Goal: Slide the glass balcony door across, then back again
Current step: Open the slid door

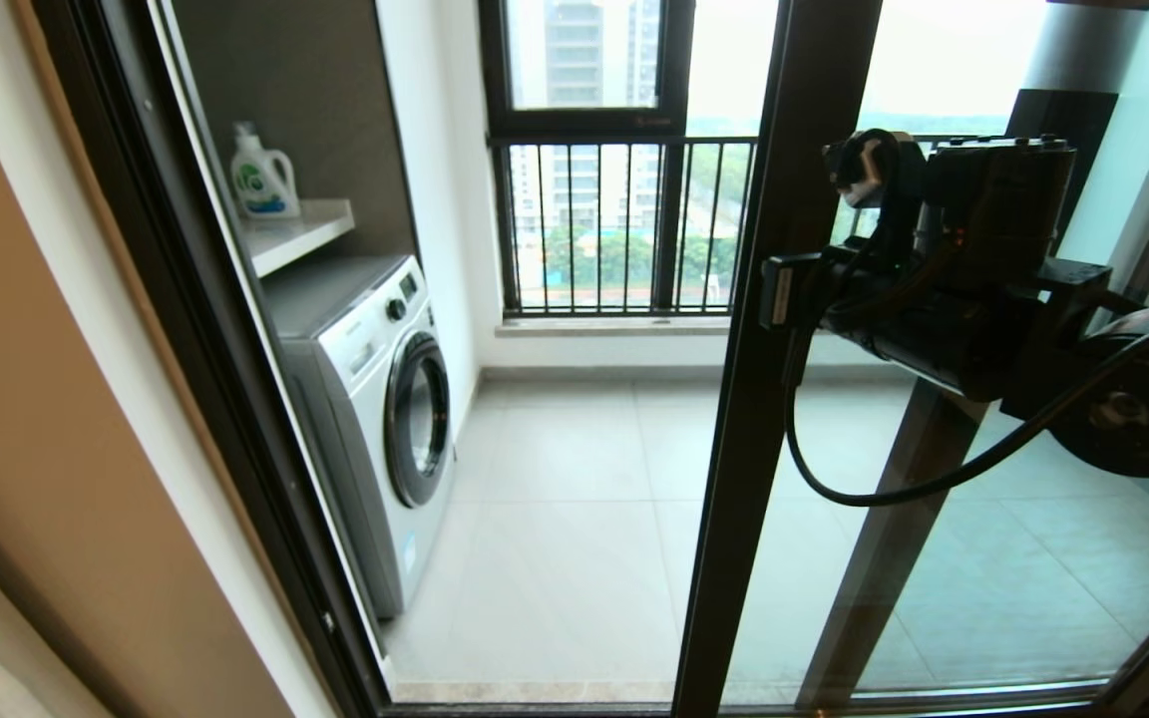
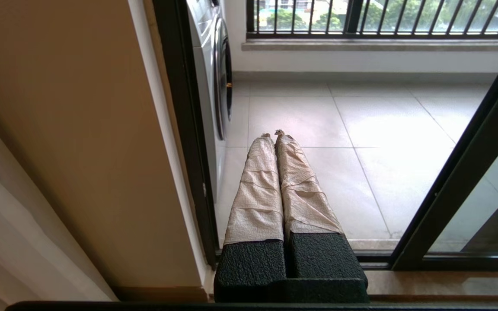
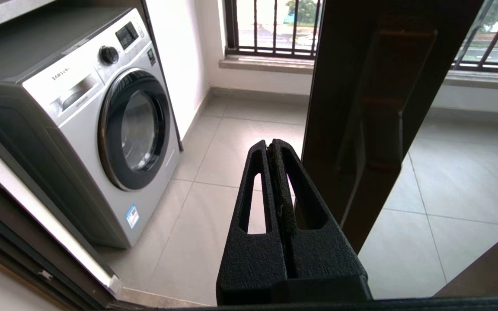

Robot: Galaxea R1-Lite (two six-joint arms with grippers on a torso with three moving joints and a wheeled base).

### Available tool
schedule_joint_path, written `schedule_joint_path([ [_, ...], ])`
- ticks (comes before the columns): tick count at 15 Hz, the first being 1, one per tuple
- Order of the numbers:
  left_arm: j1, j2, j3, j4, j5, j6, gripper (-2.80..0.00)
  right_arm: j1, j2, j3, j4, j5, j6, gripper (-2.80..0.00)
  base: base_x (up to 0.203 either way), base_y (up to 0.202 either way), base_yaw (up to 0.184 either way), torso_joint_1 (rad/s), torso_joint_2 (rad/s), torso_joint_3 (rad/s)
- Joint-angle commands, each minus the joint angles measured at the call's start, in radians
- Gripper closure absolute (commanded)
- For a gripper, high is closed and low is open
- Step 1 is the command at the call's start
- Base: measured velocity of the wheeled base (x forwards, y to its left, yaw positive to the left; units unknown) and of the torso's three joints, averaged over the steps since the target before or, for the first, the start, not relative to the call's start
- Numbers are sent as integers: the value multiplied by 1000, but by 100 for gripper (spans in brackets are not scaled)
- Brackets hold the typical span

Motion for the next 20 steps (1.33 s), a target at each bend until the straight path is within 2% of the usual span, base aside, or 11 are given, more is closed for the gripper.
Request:
schedule_joint_path([
  [1,1,2,0,0,0,0,0,14,65,-8,-9,-5,1,0,0,0,0,0,0,0],
  [5,1,2,0,0,0,2,0,-48,213,-93,-97,-31,6,0,0,0,0,0,0,0],
  [11,1,2,0,0,0,0,0,-184,190,-81,-102,-31,2,0,0,0,0,0,0,0],
  [20,1,2,0,0,0,1,0,-222,144,-21,-102,-29,0,0,0,0,0,0,0,0],
])
